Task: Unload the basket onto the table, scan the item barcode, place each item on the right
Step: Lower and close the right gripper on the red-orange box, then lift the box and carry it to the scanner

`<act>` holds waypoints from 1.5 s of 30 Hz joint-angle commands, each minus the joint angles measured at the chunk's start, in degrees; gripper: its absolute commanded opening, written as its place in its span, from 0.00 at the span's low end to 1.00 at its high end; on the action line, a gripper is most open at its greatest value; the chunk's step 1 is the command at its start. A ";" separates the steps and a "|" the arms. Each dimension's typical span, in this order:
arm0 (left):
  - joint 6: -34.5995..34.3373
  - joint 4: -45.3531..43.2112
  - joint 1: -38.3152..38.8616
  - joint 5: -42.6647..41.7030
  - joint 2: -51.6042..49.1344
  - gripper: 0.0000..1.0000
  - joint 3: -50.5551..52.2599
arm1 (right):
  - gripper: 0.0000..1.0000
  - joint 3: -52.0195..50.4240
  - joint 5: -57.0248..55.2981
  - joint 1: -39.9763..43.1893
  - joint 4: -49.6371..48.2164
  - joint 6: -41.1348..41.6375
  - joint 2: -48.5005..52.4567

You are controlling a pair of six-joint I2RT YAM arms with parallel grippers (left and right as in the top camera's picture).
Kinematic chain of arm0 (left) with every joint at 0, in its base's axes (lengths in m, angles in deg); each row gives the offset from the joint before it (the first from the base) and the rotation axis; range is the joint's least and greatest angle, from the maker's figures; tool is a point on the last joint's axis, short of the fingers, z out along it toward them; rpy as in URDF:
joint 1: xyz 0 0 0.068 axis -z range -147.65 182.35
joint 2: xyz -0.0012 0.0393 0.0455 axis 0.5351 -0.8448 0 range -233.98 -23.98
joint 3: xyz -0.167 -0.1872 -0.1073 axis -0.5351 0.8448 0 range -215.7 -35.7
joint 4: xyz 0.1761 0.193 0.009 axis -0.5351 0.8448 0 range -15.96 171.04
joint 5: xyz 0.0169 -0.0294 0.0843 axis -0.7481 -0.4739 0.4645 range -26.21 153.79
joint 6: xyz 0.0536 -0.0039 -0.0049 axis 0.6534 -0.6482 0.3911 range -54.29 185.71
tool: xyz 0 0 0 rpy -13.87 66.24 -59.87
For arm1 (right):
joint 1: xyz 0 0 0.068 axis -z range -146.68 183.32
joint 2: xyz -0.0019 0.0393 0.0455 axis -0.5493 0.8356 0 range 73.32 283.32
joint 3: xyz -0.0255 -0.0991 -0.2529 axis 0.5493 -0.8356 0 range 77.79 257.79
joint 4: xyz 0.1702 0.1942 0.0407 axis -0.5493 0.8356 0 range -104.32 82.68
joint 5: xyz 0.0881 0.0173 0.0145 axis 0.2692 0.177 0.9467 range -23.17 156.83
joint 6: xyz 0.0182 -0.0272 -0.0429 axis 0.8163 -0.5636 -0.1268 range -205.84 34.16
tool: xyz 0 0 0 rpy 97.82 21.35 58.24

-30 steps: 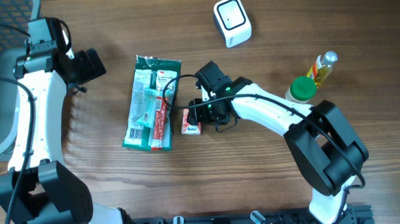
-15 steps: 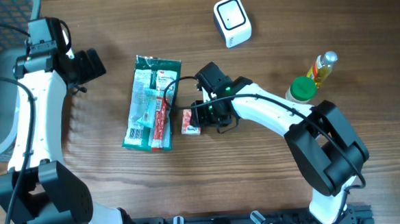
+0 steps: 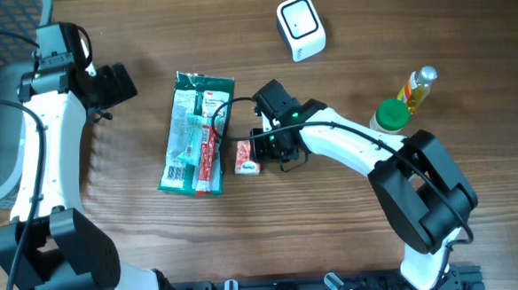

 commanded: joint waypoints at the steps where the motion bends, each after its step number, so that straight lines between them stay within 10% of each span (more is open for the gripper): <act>1: -0.13 -0.15 -0.22 -0.44 0.11 1.00 -0.42 | 0.24 -0.31 -1.44 0.02 -1.31 1.66 -0.50; 20: -0.13 -0.15 -0.20 -0.44 0.11 1.00 -0.42 | 0.04 -7.48 -5.31 0.04 -9.09 -1.99 -0.50; 35: -0.13 -0.15 -0.20 -0.44 0.11 1.00 -0.42 | 0.04 -5.73 55.17 24.09 -0.24 -31.43 -13.53; 45: -0.13 -0.15 -0.20 -0.44 0.11 1.00 -0.42 | 0.04 -5.73 66.42 26.14 0.94 -33.33 -17.29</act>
